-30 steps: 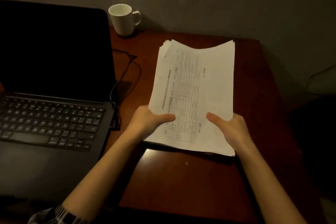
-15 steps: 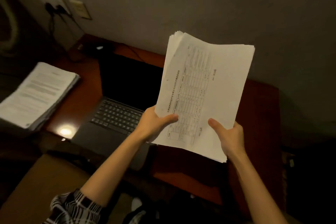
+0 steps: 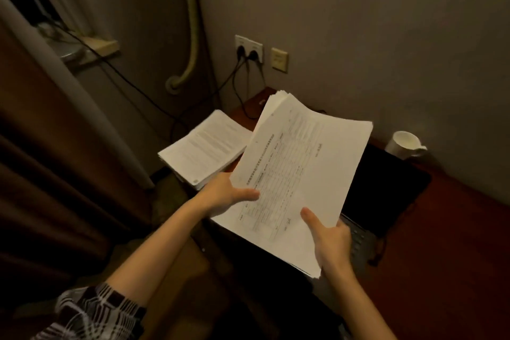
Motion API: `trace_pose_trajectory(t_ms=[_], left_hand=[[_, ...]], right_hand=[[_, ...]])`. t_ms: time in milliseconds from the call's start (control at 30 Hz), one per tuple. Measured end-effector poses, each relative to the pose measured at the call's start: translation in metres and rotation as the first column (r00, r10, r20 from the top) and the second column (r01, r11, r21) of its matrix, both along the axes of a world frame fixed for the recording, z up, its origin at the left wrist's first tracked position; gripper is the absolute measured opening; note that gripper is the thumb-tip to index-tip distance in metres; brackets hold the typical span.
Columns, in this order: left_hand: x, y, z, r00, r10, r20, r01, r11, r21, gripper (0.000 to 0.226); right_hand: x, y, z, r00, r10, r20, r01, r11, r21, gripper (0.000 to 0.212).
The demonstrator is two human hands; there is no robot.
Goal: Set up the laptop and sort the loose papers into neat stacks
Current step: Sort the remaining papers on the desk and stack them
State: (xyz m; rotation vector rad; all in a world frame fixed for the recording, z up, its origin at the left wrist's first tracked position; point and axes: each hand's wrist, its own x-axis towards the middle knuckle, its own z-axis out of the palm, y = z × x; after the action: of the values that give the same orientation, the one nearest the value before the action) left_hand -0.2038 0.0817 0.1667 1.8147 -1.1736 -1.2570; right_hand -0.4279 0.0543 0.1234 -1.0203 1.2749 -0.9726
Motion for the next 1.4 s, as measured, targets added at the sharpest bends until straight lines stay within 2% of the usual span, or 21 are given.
trace_pose_trajectory(t_ms=[200, 333, 467, 633, 733, 833, 967, 1067, 1133, 1167, 1300, 1400], left_hand=[[0.113, -0.006, -0.004, 0.993, 0.021, 0.116, -0.035, 0.992, 0.121, 0.052], [0.176, -0.031, -0.01, 0.992, -0.004, 0.126, -0.018, 0.984, 0.176, 0.057], [0.225, -0.062, -0.019, 0.993, 0.0, 0.118, -0.027, 0.973, 0.23, 0.04], [0.272, -0.109, -0.052, 0.982, 0.102, 0.156, -0.142, 0.952, 0.27, 0.038], [0.298, -0.143, -0.091, 0.956, 0.128, 0.266, -0.214, 0.92, 0.328, 0.046], [0.314, -0.16, -0.153, 0.926, 0.141, 0.352, -0.293, 0.855, 0.429, 0.071], [0.333, -0.169, -0.191, 0.95, 0.207, 0.232, -0.306, 0.763, 0.57, 0.089], [0.347, -0.179, -0.195, 0.969, 0.153, 0.192, -0.243, 0.712, 0.659, 0.099], [0.353, -0.185, -0.201, 0.977, 0.135, 0.166, -0.212, 0.69, 0.692, 0.12], [0.355, -0.186, -0.203, 0.978, 0.143, 0.154, -0.211, 0.684, 0.699, 0.122], [0.354, -0.19, -0.201, 0.979, 0.164, 0.121, -0.199, 0.641, 0.741, 0.099], [0.351, -0.193, -0.195, 0.987, 0.134, 0.086, -0.151, 0.624, 0.767, 0.121]], right_hand=[[0.107, -0.003, -0.01, 0.999, 0.037, 0.035, -0.041, 0.991, 0.13, 0.023], [0.168, -0.02, -0.016, 0.996, 0.057, 0.075, -0.068, 0.985, 0.157, 0.02], [0.219, -0.044, -0.033, 0.993, 0.06, 0.104, -0.081, 0.975, 0.208, 0.023], [0.279, -0.082, -0.071, 0.993, 0.09, 0.08, -0.109, 0.952, 0.287, 0.034], [0.316, -0.111, -0.103, 0.995, 0.091, 0.046, -0.101, 0.924, 0.368, 0.041], [0.332, -0.131, -0.137, 0.995, 0.101, 0.017, -0.097, 0.883, 0.46, 0.042], [0.338, -0.134, -0.166, 0.998, 0.052, -0.031, -0.03, 0.873, 0.487, 0.028], [0.347, -0.129, -0.169, 0.997, 0.018, -0.081, 0.024, 0.871, 0.49, 0.033], [0.349, -0.127, -0.172, 0.994, 0.006, -0.11, 0.047, 0.879, 0.474, 0.04], [0.349, -0.126, -0.172, 0.993, 0.003, -0.121, 0.054, 0.884, 0.464, 0.042], [0.349, -0.126, -0.172, 0.991, 0.003, -0.137, 0.063, 0.878, 0.475, 0.042], [0.35, -0.126, -0.164, 0.99, 0.005, -0.141, 0.066, 0.867, 0.493, 0.042]])
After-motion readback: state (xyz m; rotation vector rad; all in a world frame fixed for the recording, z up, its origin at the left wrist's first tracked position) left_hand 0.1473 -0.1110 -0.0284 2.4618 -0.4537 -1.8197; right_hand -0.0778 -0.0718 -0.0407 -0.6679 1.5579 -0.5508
